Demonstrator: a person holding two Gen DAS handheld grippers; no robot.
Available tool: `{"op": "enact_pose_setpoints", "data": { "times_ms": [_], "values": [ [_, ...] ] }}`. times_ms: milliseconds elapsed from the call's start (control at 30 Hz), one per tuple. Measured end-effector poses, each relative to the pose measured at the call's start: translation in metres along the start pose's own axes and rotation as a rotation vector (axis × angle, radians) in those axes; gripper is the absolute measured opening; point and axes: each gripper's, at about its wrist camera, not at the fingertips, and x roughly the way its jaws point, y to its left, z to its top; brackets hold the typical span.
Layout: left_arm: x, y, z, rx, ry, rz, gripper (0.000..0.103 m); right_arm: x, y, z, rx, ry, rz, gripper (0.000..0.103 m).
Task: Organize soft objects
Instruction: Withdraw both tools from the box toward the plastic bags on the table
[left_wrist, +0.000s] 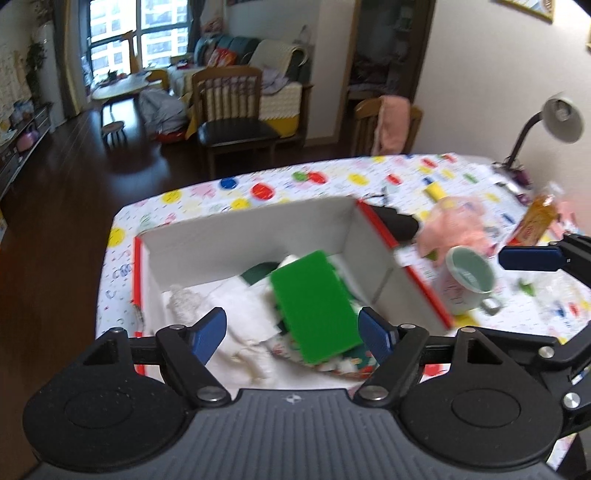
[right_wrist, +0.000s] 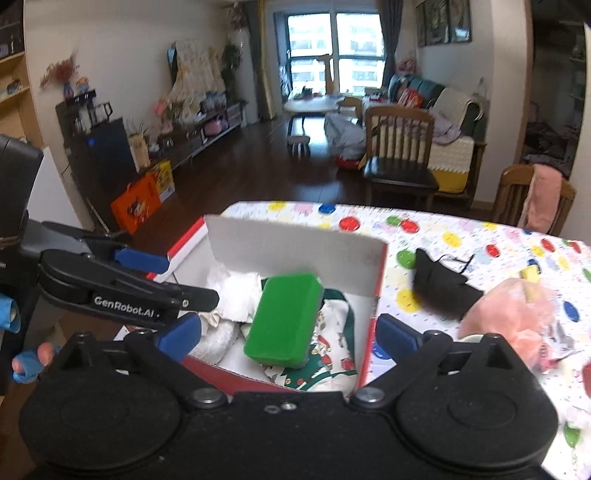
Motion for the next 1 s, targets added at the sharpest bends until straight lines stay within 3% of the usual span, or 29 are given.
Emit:
{"op": "enact_pose_setpoints", "data": {
  "times_ms": [500, 667, 1000],
  "values": [
    [-0.027, -0.076, 0.000, 0.019, -0.086, -0.178, 0.086, -0.075, -0.055, -0.028, 0.083, -0.104, -0.041, 0.103],
    [-0.022, -0.108, 0.003, -0.002, -0.098, -0.230, 0.100, -0.097, -0.088, -0.048, 0.081, -0.111, -0.073, 0.103],
    [0.005, -0.192, 0.010, 0.013, -0.107, -0.258, 0.100, -0.135, -0.178, -0.097, 0.138, -0.089, -0.180, 0.103]
  ]
}}
